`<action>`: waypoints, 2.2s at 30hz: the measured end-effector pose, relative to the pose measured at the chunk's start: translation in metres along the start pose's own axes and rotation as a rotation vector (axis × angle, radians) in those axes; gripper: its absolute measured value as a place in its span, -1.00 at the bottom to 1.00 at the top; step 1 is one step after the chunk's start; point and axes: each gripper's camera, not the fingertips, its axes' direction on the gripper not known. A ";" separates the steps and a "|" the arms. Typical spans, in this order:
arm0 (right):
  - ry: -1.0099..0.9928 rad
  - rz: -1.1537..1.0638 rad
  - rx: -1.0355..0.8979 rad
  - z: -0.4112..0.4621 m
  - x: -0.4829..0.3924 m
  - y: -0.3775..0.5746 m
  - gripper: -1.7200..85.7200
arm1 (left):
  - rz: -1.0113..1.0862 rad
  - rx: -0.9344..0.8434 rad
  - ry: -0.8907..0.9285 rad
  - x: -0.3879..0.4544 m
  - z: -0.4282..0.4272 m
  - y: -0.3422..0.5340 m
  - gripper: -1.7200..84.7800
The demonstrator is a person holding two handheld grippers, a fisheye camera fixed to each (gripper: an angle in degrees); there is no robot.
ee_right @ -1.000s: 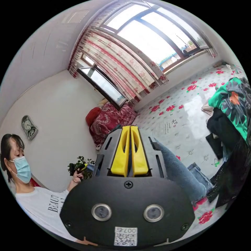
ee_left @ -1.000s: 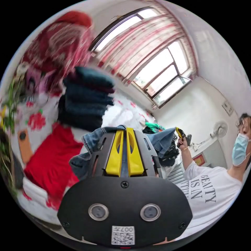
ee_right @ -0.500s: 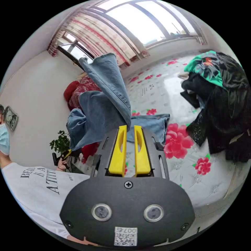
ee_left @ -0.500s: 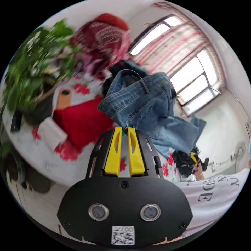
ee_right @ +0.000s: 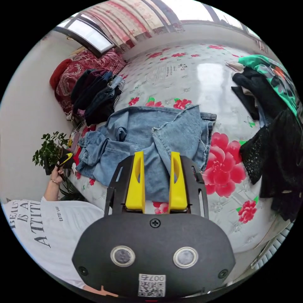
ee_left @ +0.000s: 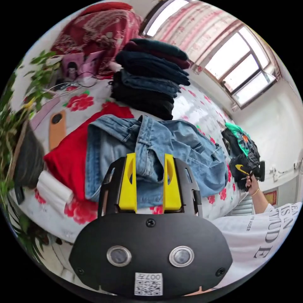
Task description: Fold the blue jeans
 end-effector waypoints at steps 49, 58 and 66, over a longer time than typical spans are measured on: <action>-0.005 0.636 0.072 -0.095 0.282 0.188 -0.85 | -0.453 0.020 -0.063 -0.096 -0.105 0.194 -0.78; -0.227 0.453 0.257 -0.144 0.260 0.149 -0.96 | -0.549 -0.138 -0.054 -0.124 -0.033 0.162 -0.83; -0.336 -0.008 0.676 -0.288 0.170 0.105 -0.97 | -0.115 0.309 0.236 -0.053 -0.197 0.071 -0.91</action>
